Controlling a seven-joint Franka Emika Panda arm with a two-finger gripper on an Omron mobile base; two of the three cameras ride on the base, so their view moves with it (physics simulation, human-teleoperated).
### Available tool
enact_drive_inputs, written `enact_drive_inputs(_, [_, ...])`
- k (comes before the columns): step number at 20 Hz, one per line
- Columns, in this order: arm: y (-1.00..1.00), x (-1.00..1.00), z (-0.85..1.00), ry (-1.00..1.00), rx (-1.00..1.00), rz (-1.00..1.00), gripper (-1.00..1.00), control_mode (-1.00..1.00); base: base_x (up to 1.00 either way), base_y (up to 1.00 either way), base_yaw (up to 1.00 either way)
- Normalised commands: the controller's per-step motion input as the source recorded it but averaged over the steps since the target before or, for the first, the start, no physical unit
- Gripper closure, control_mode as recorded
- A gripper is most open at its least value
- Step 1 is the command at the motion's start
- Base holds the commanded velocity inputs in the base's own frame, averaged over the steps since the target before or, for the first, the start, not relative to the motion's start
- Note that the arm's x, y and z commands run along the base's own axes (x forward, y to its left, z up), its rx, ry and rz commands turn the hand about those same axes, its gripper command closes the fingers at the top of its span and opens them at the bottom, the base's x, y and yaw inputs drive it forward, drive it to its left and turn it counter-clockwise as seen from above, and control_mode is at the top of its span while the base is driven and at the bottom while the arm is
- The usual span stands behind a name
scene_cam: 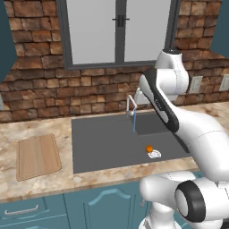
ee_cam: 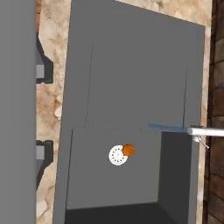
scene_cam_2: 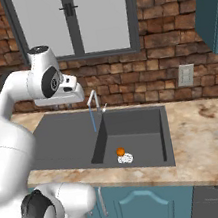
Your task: Pick the tangerine from the sink and place it on the cutting board to airdry. Then turn off the sink faucet.
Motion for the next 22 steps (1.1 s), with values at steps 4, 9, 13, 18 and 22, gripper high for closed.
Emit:
enact_drive_inputs(4, [0.0, -0.04, -0.01, 0.0, 0.0, 0.0, -1.0, -1.0, 0.0, 0.0, 0.0])
enact_drive_inputs(9, [-0.01, -0.16, -0.15, 0.02, 0.01, -0.01, -1.0, -1.0, 0.0, 0.0, 0.0])
enact_drive_inputs(13, [-0.12, -0.18, -0.2, 0.04, 0.0, -0.04, -1.0, -1.0, 0.0, 0.0, 0.0])
enact_drive_inputs(18, [-0.3, -0.24, -0.16, 0.0, 0.0, -0.01, -1.0, -1.0, 0.0, 0.0, 0.0])
enact_drive_inputs(22, [-0.34, -0.18, -0.12, 0.01, 0.0, 0.0, -1.0, -1.0, 0.0, 0.0, 0.0])
